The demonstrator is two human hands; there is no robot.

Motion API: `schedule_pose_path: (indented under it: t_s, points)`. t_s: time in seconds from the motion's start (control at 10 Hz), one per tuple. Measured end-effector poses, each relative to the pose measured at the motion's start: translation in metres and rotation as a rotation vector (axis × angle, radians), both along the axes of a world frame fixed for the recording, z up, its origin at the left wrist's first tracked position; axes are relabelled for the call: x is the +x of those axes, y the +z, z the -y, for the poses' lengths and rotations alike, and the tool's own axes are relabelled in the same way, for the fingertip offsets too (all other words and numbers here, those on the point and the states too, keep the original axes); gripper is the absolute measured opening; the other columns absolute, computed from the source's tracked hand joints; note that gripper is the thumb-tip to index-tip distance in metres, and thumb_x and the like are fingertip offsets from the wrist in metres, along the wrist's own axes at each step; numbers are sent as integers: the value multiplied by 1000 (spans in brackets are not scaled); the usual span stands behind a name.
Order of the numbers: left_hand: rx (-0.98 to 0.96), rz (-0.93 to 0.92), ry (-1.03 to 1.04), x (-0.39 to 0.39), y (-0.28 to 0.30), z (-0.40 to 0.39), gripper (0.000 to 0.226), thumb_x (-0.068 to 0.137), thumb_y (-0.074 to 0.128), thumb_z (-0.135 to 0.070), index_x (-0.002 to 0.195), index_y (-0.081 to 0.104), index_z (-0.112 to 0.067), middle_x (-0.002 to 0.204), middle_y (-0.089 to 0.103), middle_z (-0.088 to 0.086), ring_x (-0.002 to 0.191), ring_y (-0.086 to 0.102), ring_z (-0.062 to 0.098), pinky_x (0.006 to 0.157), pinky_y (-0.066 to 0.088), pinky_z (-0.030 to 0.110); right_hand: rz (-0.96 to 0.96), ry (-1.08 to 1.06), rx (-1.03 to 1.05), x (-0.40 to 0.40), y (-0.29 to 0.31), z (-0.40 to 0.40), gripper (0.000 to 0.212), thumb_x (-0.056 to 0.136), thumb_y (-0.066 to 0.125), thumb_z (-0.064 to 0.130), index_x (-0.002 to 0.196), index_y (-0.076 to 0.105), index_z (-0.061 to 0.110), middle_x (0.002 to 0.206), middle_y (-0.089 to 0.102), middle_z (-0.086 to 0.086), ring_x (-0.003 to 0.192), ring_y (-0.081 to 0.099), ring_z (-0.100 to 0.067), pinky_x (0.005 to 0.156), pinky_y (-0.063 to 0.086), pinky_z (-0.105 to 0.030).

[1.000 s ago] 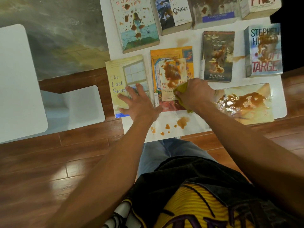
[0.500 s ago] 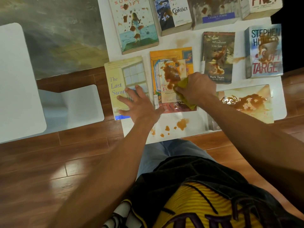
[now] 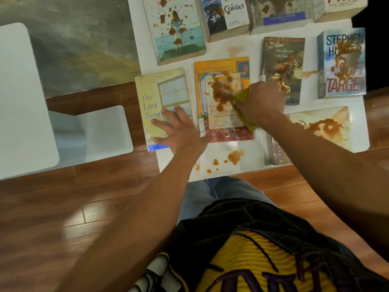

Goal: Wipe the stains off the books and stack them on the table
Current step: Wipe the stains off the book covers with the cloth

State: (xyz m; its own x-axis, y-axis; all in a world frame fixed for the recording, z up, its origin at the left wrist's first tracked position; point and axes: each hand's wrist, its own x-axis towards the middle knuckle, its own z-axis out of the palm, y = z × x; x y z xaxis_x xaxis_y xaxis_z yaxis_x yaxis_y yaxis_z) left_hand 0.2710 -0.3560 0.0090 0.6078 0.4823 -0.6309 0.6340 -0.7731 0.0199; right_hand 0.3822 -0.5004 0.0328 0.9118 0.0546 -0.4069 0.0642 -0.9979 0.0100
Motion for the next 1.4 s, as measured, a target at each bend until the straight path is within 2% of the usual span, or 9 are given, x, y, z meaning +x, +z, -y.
schedule_pose_path:
  t_s: [0.1,0.3,0.4,0.5,0.7,0.9,1.2,1.3,1.4]
  points:
    - [-8,-2,-9,2,0,2,134,69,63,-84,155,-9,-12,163,-13,19,147,-8,55,108,23,75,-37,60,-13,-4,1,4,60,83,63,69,100,61,11,86,55,-7,78,57,-27,64,47,-36]
    - [-9,1,-3,0,-3,-1,135,68,64,-85,155,-9,-12,163,-14,20,146,-9,56,107,22,77,11,-21,20,14,9,-2,62,83,67,65,108,63,9,97,65,-10,93,66,-33,69,49,-37]
    - [-8,8,-13,0,-3,0,135,68,63,-85,155,-9,-11,163,-13,20,146,-9,57,107,22,77,-42,81,-33,3,9,-1,60,85,64,66,103,59,9,89,51,-9,97,62,-33,66,45,-36]
    - [-21,18,-11,1,-1,2,135,68,64,-85,155,-7,-11,162,-12,21,145,-9,58,107,21,77,-30,18,-16,14,10,2,63,82,65,68,103,63,8,86,59,-7,85,63,-30,65,48,-36]
    - [-14,9,-11,-2,-2,1,135,68,65,-84,155,-8,-10,162,-12,21,145,-8,58,106,21,77,-58,77,-43,8,12,-3,66,82,66,67,103,61,5,95,65,-11,93,65,-33,80,56,-43]
    - [-1,11,-18,1,-1,0,134,69,64,-84,156,-8,-10,162,-11,21,145,-8,58,107,21,77,-2,-69,30,34,10,0,63,81,70,63,114,60,10,96,59,-4,95,66,-31,71,49,-37]
    - [9,4,-18,0,-1,0,133,70,63,-84,156,-7,-11,162,-10,21,146,-6,58,107,22,77,4,-106,42,41,7,-2,64,83,70,60,117,57,8,104,62,-8,88,60,-26,68,46,-36]
    - [5,2,-21,0,-1,1,133,70,63,-84,156,-7,-10,162,-10,21,145,-6,58,106,23,77,-61,-11,7,35,8,-5,71,83,70,62,123,52,6,97,49,-6,88,53,-25,70,43,-36]
    - [3,3,-26,2,0,3,133,70,63,-84,156,-7,-10,163,-9,21,145,-6,58,106,23,77,-33,-47,30,46,8,-2,64,81,72,62,115,58,10,94,54,-5,82,52,-23,68,42,-35]
